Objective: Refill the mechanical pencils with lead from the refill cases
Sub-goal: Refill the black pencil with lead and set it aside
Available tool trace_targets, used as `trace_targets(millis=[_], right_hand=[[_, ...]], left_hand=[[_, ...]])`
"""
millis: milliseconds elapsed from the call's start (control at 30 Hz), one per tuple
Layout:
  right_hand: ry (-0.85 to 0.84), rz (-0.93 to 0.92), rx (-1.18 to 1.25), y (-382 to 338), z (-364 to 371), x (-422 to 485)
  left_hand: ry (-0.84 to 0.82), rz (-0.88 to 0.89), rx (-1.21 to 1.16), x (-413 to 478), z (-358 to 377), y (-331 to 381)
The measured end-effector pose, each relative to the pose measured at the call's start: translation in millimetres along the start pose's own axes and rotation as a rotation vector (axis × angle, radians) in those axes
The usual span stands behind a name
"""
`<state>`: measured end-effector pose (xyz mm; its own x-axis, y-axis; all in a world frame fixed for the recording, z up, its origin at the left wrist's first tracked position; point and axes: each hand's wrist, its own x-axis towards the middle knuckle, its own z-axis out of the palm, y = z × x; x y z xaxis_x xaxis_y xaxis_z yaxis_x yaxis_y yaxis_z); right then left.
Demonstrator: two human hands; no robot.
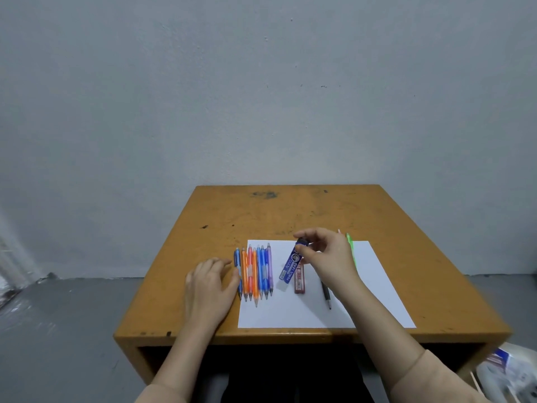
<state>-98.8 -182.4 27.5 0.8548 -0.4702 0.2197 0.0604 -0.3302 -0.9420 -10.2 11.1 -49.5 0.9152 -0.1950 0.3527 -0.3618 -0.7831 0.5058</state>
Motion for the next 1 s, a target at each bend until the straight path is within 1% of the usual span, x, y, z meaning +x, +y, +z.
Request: trace_targets(millis=[100, 233, 400, 567, 667, 833, 933, 1000], right_hand=[[0.044, 0.005, 0.063, 5.6, 1.8, -3.4], [0.108, 0.050, 0.121, 15.8, 7.7, -7.1], [0.159, 0.089, 0.229, 22.6, 12.0, -12.4], [0.147, 0.134, 0.305, 24.5, 12.4, -16.1], [0.137, 0.173, 0.354, 27.9, 11.5, -16.8], [0.096, 0.251, 0.436, 33.3, 9.5, -18.1], [0.065, 0.288, 0.505, 36.6, 5.5, -18.4], [0.040, 0.286, 0.494, 36.7, 1.7, -19.0]], left_hand=[[0.019, 0.045, -0.082, -4.3, 2.2, 11.8], [0.059, 0.213, -0.160, -9.9, 10.0, 29.3], [0.061, 0.392, -0.243, -16.0, 17.7, 44.6], [-0.056, 0.446, -0.309, -18.5, 22.8, 42.9], [-0.029, 0.481, -0.299, -19.0, 26.8, 40.4], [0.044, 0.482, -0.307, -16.7, 31.3, 35.6], [0.045, 0.483, -0.298, -16.4, 32.0, 34.9], [0.037, 0.481, -0.297, -16.6, 31.4, 34.3]])
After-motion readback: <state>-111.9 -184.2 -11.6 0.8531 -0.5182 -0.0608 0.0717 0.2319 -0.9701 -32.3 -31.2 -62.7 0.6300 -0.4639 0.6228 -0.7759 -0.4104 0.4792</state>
